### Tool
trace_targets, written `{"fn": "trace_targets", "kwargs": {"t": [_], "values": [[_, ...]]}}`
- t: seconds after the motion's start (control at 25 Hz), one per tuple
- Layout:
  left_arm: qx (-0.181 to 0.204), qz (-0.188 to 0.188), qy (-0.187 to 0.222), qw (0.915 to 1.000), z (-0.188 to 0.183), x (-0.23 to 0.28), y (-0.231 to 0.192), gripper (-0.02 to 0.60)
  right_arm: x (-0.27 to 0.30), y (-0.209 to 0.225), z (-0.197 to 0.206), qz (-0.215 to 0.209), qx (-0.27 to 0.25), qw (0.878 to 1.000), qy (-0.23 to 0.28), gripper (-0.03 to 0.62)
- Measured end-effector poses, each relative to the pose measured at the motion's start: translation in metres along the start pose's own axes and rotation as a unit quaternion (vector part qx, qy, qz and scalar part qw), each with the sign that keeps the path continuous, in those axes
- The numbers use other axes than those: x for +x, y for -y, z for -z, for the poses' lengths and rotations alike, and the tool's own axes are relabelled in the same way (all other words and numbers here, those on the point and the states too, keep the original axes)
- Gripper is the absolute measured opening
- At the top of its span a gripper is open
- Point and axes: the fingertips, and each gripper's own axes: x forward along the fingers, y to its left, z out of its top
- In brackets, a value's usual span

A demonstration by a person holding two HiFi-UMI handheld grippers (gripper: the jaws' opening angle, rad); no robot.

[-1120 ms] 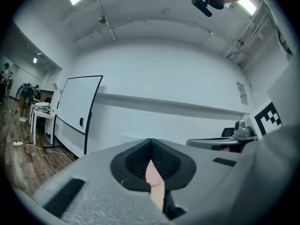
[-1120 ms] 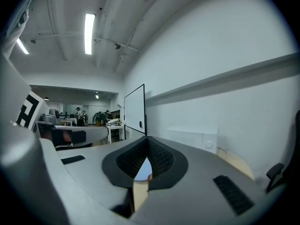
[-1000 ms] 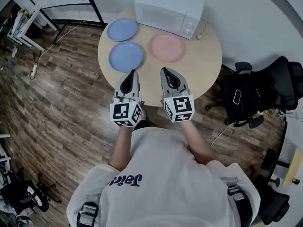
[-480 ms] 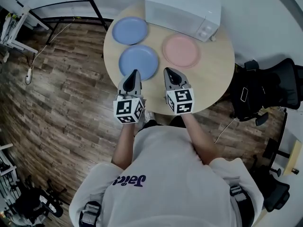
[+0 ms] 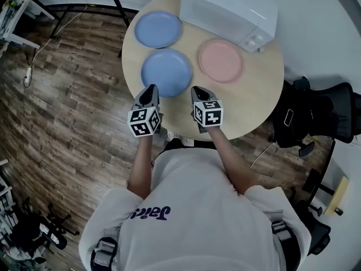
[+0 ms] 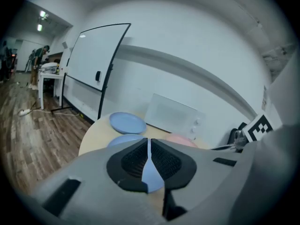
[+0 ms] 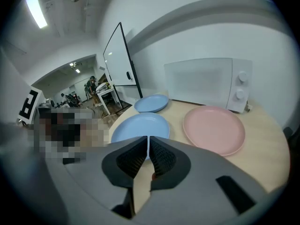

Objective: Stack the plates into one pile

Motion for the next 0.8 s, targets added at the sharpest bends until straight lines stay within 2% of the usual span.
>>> {"fn": "trace_targets", "kwargs": {"t": [0.12, 0.32, 0.36, 0.4, 0.44, 0.6, 0.8], "values": [[-0.043, -0.032, -0.02, 0.9984, 0.017, 0.009, -0.019, 0.012, 0.02, 0.019, 0.017, 0.002, 0.011, 0.999, -0.034, 0.012], [-0.05, -0.069, -0.064, 0.9943, 0.044, 0.018, -0.048, 0.019, 0.05, 0.033, 0.029, -0.01, 0.046, 0.997, -0.062, 0.027], [-0.055, -0.07, -0.069, 0.9936, 0.048, 0.021, -0.052, 0.049, 0.056, 0.033, 0.029, -0.018, 0.053, 0.996, -0.065, 0.074], [-0.061, -0.069, -0.074, 0.993, 0.052, 0.025, -0.056, 0.113, 0.063, 0.033, 0.029, -0.028, 0.061, 0.995, -0.068, 0.155], [-0.067, -0.067, -0.08, 0.9923, 0.055, 0.029, -0.061, 0.158, 0.069, 0.032, 0.029, -0.035, 0.068, 0.994, -0.072, 0.186], [-0.082, -0.081, -0.109, 0.9874, 0.07, 0.048, -0.083, 0.209, 0.093, 0.036, 0.034, -0.032, 0.103, 0.99, -0.086, 0.195], [-0.103, -0.095, -0.137, 0.9807, 0.083, 0.062, -0.105, 0.216, 0.107, 0.038, 0.05, -0.008, 0.147, 0.983, -0.11, 0.18]]}}
